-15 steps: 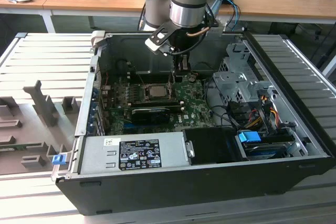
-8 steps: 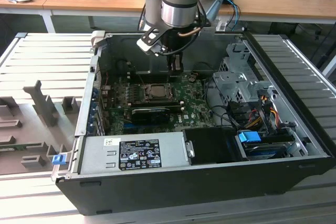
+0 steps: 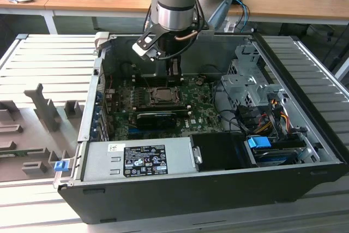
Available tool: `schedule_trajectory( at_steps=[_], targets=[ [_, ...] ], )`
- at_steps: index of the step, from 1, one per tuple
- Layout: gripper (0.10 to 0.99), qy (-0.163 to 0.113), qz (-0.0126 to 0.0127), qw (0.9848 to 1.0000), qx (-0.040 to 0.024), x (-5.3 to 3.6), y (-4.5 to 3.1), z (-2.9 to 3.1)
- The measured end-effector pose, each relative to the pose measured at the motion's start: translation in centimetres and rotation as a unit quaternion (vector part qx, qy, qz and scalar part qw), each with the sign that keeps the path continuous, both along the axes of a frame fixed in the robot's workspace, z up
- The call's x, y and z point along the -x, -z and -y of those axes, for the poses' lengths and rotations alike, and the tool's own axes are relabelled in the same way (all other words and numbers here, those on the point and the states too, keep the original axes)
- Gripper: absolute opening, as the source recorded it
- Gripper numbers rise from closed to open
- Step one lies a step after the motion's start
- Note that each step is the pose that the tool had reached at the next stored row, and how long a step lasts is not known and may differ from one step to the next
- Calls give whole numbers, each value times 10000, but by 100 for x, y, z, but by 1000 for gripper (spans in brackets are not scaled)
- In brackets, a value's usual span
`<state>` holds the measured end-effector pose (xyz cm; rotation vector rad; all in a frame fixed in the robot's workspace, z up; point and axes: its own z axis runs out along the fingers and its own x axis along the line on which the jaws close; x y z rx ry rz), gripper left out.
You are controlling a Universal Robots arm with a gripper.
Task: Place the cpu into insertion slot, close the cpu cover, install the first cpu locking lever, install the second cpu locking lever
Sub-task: 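Close the cpu cover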
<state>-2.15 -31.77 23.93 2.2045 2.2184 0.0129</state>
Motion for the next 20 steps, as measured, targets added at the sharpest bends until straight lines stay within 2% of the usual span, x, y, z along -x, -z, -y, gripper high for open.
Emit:
schedule_trajectory(
  at_steps=[9, 20],
  targets=[
    [106, -41, 0, 10000, 0, 70, 45, 0],
    [106, -41, 0, 10000, 0, 168, 51, 0]
  ],
)
